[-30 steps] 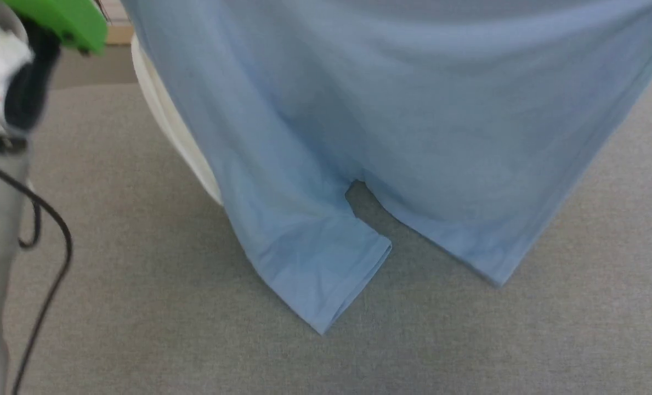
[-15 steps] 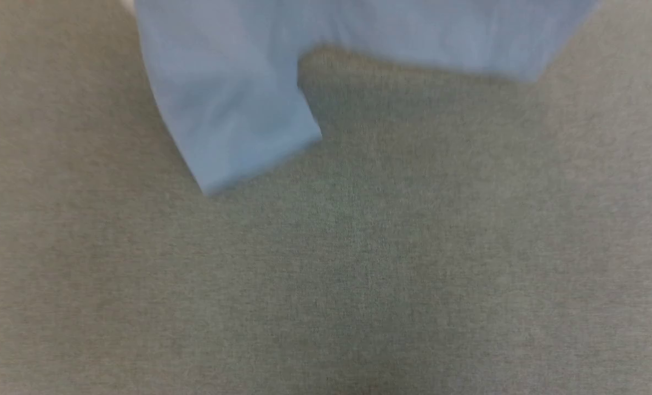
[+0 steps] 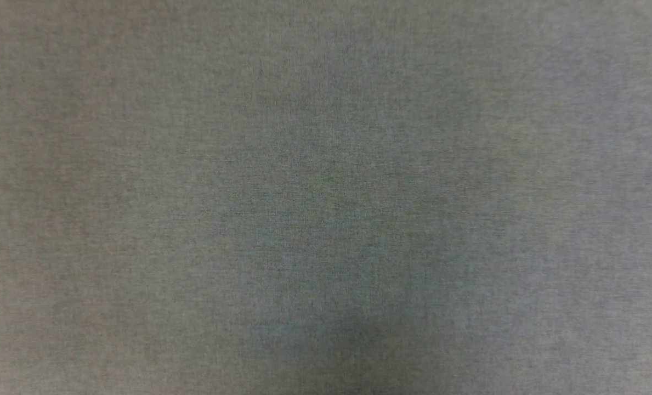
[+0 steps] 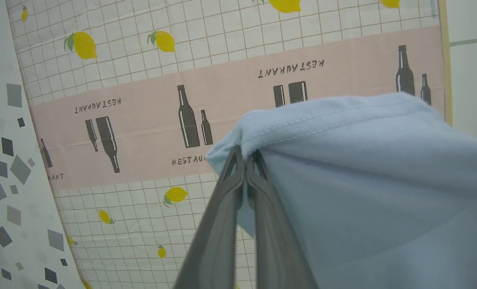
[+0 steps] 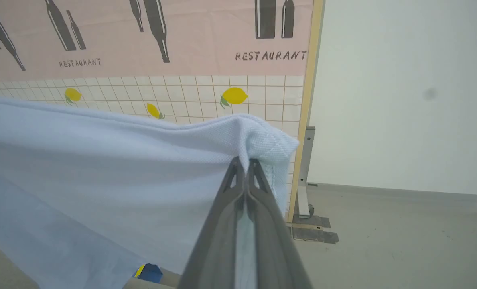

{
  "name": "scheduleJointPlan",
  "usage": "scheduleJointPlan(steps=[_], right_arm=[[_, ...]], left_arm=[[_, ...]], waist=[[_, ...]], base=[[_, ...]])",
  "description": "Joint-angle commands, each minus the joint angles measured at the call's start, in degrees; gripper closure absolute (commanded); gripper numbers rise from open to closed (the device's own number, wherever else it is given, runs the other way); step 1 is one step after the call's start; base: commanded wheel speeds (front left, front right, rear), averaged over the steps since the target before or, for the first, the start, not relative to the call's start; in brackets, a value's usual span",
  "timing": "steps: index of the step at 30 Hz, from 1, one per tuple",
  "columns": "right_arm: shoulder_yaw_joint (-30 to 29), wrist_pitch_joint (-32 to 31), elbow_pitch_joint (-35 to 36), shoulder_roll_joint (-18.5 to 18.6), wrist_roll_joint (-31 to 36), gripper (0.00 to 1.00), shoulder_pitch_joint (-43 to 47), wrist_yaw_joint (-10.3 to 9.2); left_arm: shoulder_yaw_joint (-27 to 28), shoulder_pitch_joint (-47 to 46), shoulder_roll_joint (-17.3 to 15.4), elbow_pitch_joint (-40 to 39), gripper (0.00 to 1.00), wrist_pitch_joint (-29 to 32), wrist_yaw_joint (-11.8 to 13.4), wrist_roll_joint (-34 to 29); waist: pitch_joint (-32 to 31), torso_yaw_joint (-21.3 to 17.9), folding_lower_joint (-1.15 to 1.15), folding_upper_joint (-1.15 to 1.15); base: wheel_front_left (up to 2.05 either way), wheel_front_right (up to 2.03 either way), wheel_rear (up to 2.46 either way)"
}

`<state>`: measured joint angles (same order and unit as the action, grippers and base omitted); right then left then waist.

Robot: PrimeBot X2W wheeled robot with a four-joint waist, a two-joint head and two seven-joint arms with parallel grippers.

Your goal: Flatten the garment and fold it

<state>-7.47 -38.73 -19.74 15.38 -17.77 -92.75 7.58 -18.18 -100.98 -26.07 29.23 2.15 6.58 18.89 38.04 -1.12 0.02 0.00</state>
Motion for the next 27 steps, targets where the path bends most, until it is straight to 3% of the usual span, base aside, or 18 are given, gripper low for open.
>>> scheduleJointPlan(steps=[1, 7, 13, 20, 27], right_arm=[[0.3, 0.5, -0.6, 0.3, -0.2, 1.00, 0.3, -0.09], [2.7, 2.4, -2.6, 1.3, -3.0, 1.00, 5.2, -0.09], [5.9, 5.5, -3.0, 2.8, -7.8, 1.00, 15.5, -0.09], [10.7, 9.6, -1.0, 5.0, -15.5, 1.00, 31.8, -0.09], [13.7, 14.8, 2.8, 6.1, -22.7, 1.00, 53.0, -0.09]], left_arm=[[0.1, 0.0, 0.1, 0.7, 1.00, -0.8, 0.2, -0.1], [-0.4, 5.4, 1.7, 4.2, 1.00, -3.7, -0.6, 1.7], [-1.5, 14.7, 3.9, 8.8, 1.00, -7.5, -2.6, 4.0], [-2.8, 29.5, 6.3, 12.0, 1.00, -12.4, -5.3, 6.9], [-2.9, 52.3, 7.9, 8.8, 1.00, -15.3, -8.3, 12.2]], waist=[[2.4, 0.8, -0.02, 0.00], [2.6, 2.1, -0.02, 0.00], [-1.4, 3.6, -0.02, 0.00], [-10.7, 5.5, -0.02, 0.00], [-22.9, 6.6, -0.02, 0.00]], base=[[0.00, 0.00, 0.00], [0.00, 0.00, 0.00], [0.00, 0.00, 0.00], [0.00, 0.00, 0.00], [0.00, 0.00, 0.00]])
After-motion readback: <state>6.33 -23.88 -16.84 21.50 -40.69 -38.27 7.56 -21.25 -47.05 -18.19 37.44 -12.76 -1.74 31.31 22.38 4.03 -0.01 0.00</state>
